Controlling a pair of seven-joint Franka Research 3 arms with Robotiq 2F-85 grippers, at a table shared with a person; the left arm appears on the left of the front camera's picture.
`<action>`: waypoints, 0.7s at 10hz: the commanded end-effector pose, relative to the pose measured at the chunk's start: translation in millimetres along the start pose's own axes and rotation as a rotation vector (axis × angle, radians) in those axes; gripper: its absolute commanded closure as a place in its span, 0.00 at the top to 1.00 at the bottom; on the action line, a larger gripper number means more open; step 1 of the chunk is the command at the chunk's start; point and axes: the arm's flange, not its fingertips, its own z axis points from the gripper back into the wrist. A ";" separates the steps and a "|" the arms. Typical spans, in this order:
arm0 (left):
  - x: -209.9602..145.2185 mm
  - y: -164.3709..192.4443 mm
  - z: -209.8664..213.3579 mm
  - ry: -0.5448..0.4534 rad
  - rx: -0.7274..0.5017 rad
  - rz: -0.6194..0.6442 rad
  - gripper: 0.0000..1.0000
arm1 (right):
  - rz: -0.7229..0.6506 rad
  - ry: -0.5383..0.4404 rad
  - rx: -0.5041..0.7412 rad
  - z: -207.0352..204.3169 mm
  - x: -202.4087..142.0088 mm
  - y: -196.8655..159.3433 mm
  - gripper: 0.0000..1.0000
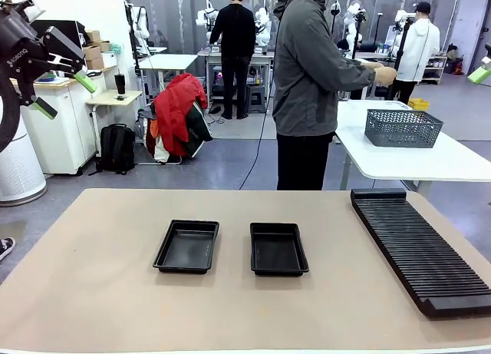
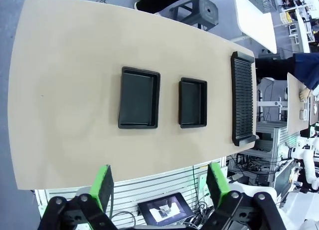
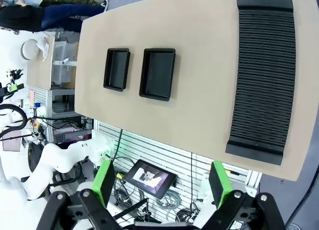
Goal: Inspect and transfer BCBs to ESD trays.
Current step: Pick up the Blank PCB from the PCB Rack and place it in the left ESD tray.
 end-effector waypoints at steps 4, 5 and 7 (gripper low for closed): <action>9.1 -5.5 4.6 -0.001 0.025 -0.079 1.00 | -0.001 -0.003 0.003 0.9 -0.5 -0.4 1.00; 10.6 -6.6 4.9 -0.004 0.029 -0.082 1.00 | -0.001 -0.003 0.003 0.9 -0.5 -0.4 1.00; 10.3 -7.4 6.1 -0.008 0.033 -0.095 1.00 | -0.001 -0.003 0.003 0.9 -0.5 -0.4 1.00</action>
